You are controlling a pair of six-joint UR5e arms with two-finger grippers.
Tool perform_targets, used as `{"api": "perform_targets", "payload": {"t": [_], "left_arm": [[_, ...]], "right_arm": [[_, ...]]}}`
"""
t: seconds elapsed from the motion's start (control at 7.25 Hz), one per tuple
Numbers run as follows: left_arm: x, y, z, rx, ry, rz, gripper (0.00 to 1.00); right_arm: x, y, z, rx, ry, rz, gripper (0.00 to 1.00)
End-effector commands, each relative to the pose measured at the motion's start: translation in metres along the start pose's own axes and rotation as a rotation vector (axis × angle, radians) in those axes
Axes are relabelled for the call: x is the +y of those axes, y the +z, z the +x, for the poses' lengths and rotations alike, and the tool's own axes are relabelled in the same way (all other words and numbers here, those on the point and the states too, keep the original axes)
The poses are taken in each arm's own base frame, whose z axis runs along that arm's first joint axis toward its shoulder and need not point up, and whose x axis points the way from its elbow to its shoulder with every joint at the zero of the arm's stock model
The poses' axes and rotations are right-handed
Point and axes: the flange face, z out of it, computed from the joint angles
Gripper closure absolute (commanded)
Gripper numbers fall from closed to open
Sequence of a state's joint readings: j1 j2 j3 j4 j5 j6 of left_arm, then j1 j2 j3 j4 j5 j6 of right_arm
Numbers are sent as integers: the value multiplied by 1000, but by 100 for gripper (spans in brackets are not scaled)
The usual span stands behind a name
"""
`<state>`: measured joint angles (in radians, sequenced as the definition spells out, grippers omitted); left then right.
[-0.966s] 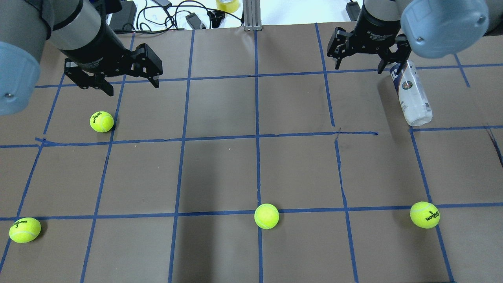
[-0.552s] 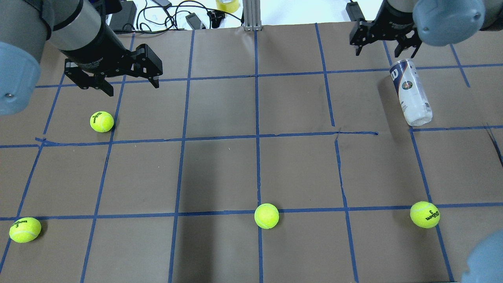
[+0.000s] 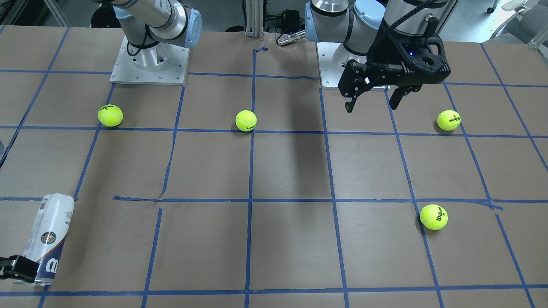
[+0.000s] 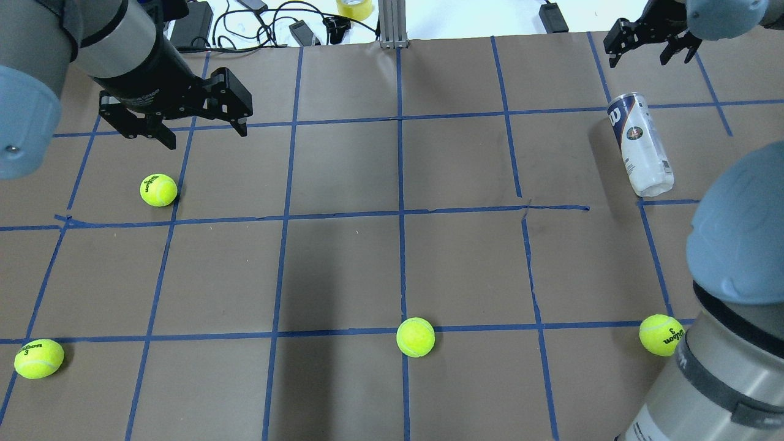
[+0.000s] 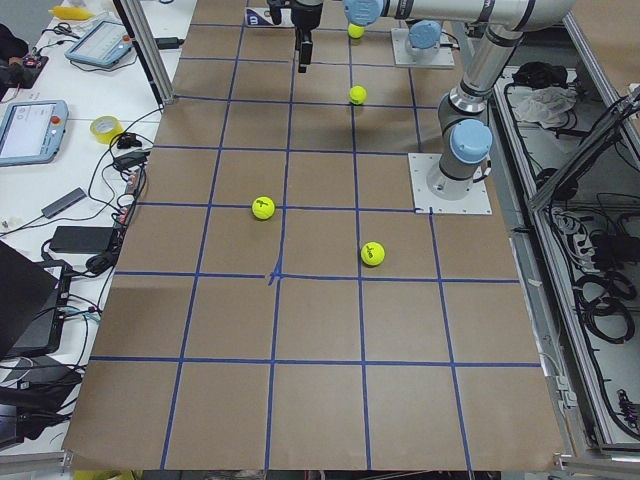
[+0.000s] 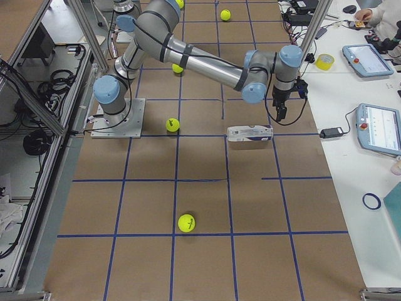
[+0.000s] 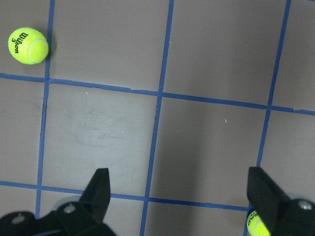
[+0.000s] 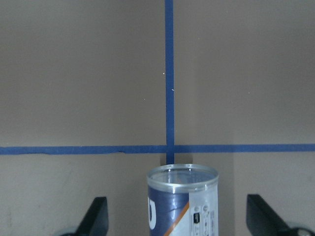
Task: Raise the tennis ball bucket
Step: 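Lower the right gripper over the can and close on its rim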
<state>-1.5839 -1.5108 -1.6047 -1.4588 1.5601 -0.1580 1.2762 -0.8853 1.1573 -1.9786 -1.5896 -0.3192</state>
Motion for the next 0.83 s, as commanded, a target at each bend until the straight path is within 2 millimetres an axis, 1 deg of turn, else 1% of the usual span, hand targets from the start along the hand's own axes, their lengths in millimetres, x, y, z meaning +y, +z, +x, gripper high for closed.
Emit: {"api": "perform_targets", "payload": {"t": [0.0,0.14,0.28,0.41,0.55,0.69], "left_arm": [[0,0,0,0,1,-2,0],[1,-1,0,0,1,0,0],[1,0,0,-2,1,-1,0],[1,0,0,0,1,-2,0],[1,0,0,-2,1,-1,0],[1,0,0,-2,1,-1,0]], "right_arm": [[-6,57,9,-16,-30,-31,0],[-3,74,8,-22,-33,-56,0],[-2,83,7,-28,-50,-69,0],[0,88,8,-25,-57,-79,0],[6,97,7,-26,-55,-101,0],[10,99,15,-24,-40,-110,0]]}}
